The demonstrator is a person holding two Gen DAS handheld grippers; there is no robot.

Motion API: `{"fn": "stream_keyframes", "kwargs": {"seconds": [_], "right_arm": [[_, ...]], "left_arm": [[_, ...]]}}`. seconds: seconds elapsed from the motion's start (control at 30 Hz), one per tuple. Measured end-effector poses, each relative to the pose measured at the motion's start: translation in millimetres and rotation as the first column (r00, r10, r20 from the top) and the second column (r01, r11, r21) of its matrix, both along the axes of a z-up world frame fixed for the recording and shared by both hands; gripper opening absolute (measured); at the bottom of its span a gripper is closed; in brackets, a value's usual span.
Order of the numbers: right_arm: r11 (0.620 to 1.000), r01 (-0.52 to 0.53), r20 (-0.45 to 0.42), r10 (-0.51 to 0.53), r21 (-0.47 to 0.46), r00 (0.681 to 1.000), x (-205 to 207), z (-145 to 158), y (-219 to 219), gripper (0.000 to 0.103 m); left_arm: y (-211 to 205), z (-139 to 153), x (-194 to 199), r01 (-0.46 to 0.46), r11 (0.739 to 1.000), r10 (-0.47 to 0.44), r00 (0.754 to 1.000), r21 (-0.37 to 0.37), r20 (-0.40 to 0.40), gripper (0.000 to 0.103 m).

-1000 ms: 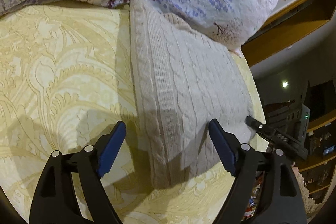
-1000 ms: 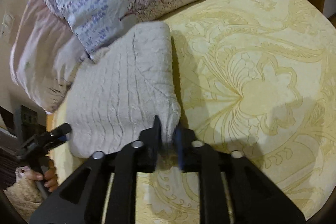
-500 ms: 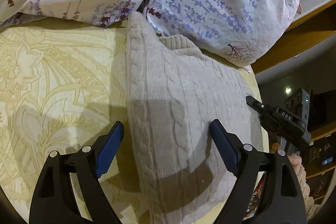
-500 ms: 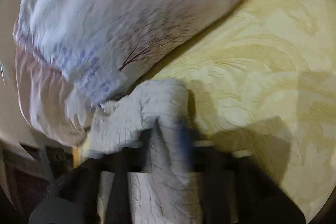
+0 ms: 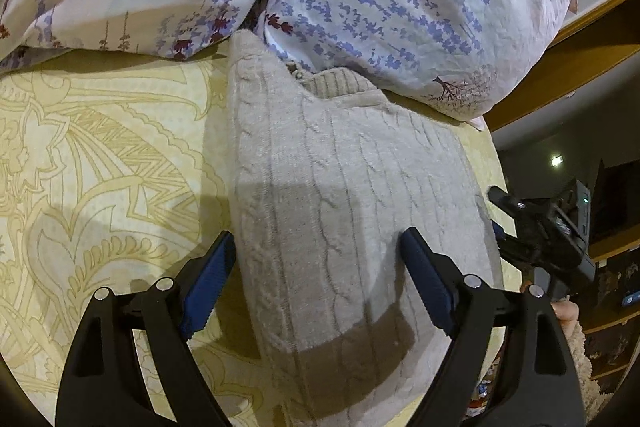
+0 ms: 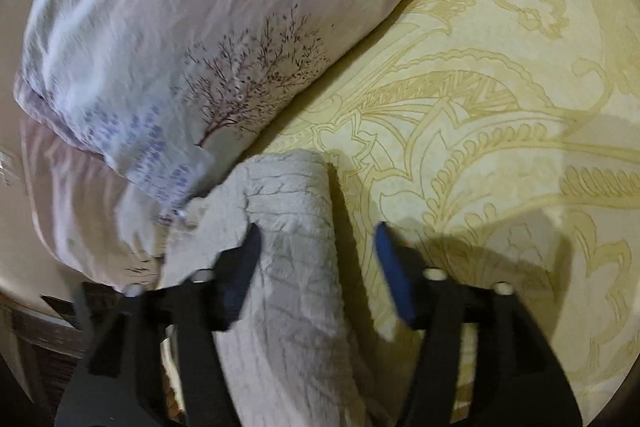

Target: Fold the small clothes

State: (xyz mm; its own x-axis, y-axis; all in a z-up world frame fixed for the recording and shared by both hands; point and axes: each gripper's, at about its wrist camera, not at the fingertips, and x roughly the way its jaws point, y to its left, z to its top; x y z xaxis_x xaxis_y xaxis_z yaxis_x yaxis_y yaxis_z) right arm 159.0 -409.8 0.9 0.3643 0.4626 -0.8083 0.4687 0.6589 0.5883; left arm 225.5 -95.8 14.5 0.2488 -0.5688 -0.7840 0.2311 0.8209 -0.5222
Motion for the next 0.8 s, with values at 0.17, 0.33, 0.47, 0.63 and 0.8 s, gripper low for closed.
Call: {"fn": "stream_keyframes", "kwargs": {"seconds": [0.17, 0.33, 0.47, 0.63, 0.8], "right_arm": [[0.998, -0.017, -0.031, 0.018, 0.052, 0.999, -13.5, -4.3, -2.6, 0.069], [0.995, -0.025, -0.028, 0.028, 0.098, 0.999, -15.3, -9.3, 4.8, 0.07], [0.991, -0.054, -0.018, 0.056, 0.122, 0.998, -12.9, -9.8, 9.9, 0.07], [0.986, -0.074, -0.01, 0.076, 0.151, 0.997, -7.2, -12.6, 20.9, 0.069], [0.98, -0.106, 0.003, 0.107, 0.171, 0.994, -3.8, -14.2, 32.7, 0.066]], "left_arm": [[-9.5, -0.9, 1.9, 0.013, 1.0, -0.013, 1.0, 0.029, 0.004, 0.088], [-20.4, -0.7, 2.9, 0.035, 0.997, -0.037, 0.999, 0.069, 0.031, 0.088], [-29.0, -2.1, 6.5, 0.045, 0.996, -0.048, 0.998, 0.08, 0.035, 0.088], [-31.3, -3.2, 7.9, 0.045, 0.995, -0.048, 0.998, 0.083, 0.036, 0.088], [-31.4, -6.2, 10.2, 0.05, 0.996, -0.052, 0.998, 0.073, 0.025, 0.089]]}}
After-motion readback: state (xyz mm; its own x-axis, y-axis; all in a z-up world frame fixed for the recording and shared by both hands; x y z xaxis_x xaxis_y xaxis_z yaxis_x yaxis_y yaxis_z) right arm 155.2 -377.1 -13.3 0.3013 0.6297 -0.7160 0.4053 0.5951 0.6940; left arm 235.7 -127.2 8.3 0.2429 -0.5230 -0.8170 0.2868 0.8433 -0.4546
